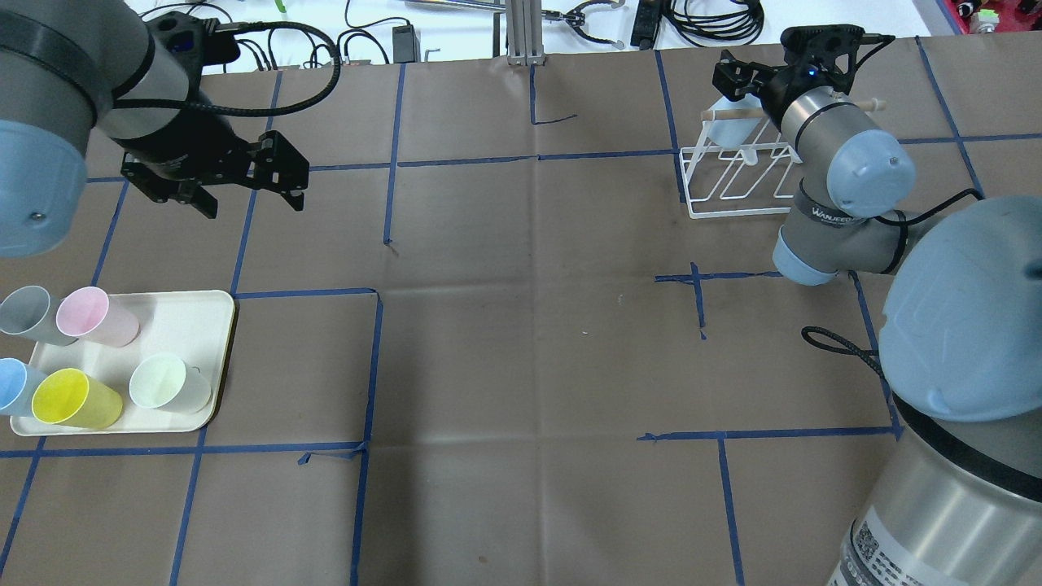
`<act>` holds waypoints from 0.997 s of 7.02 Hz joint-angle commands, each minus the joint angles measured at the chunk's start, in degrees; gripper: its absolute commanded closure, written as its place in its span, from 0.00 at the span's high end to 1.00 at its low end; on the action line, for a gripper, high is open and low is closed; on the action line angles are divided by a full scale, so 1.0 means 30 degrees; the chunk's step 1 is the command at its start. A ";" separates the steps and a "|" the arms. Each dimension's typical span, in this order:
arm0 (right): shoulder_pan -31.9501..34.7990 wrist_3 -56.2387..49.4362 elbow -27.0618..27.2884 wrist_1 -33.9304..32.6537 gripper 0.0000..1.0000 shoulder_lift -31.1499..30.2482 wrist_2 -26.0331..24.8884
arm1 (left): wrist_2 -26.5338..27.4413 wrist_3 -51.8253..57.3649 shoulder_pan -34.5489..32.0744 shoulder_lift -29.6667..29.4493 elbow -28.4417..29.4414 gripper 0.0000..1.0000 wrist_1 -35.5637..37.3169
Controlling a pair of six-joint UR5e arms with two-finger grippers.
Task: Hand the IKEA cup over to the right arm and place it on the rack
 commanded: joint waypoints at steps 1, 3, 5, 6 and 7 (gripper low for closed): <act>0.0057 0.0030 -0.0293 -0.0255 1.00 -0.0165 0.0623 | -0.0160 0.4050 0.3736 0.1467 -0.2897 1.00 0.0198; 0.0203 0.0117 -0.1578 -0.0258 1.00 -0.0689 0.4999 | -0.0220 0.7047 0.7110 0.2613 -0.5949 0.99 0.0523; 0.0902 0.1424 -0.1730 -0.0111 1.00 -0.1218 0.7539 | -0.0132 0.8865 0.9253 0.2736 -0.7130 0.99 0.0493; 0.1458 0.4917 -0.1730 -0.0111 1.00 -0.1250 0.7543 | -0.0074 0.9599 0.9872 0.2329 -0.7191 0.99 0.1044; 0.1986 0.8200 -0.1701 -0.0169 1.00 -0.1221 0.7543 | -0.0073 0.9635 0.9878 0.2064 -0.7395 0.99 0.1688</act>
